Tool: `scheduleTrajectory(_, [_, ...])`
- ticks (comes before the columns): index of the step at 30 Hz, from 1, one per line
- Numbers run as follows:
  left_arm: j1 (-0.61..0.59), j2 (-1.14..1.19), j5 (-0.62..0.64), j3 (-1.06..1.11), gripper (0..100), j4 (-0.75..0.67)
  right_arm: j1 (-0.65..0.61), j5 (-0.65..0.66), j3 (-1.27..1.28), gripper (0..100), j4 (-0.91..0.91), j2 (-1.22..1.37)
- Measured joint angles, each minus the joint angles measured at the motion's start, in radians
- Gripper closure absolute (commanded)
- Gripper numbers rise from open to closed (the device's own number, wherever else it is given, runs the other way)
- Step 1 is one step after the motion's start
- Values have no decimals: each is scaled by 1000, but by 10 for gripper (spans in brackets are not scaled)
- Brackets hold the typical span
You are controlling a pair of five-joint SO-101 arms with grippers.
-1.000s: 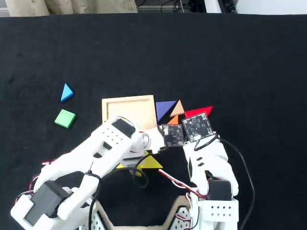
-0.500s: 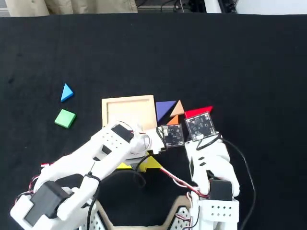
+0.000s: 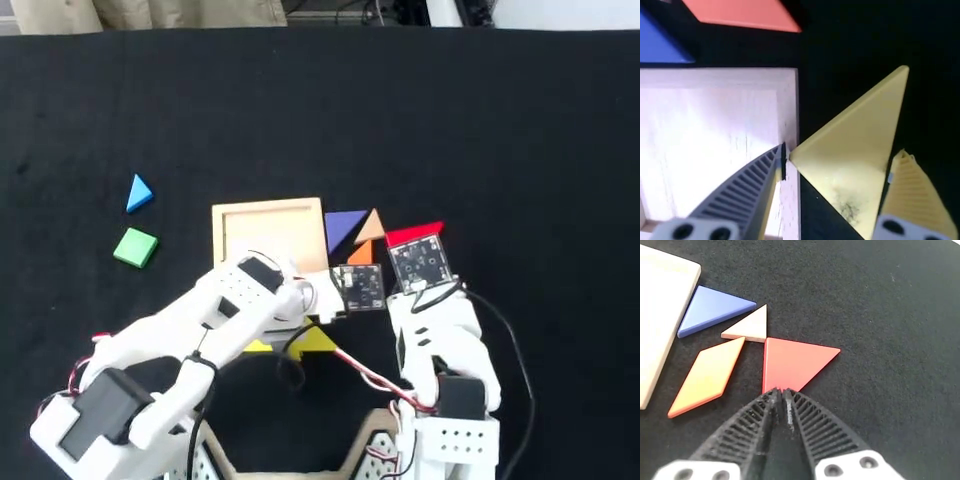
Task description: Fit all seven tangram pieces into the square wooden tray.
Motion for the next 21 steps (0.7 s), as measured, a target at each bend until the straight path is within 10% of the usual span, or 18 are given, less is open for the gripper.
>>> scheduleTrajectory(21, [-21, -164, -38, -103, 823, 199, 0, 0, 0, 986, -3, 0])
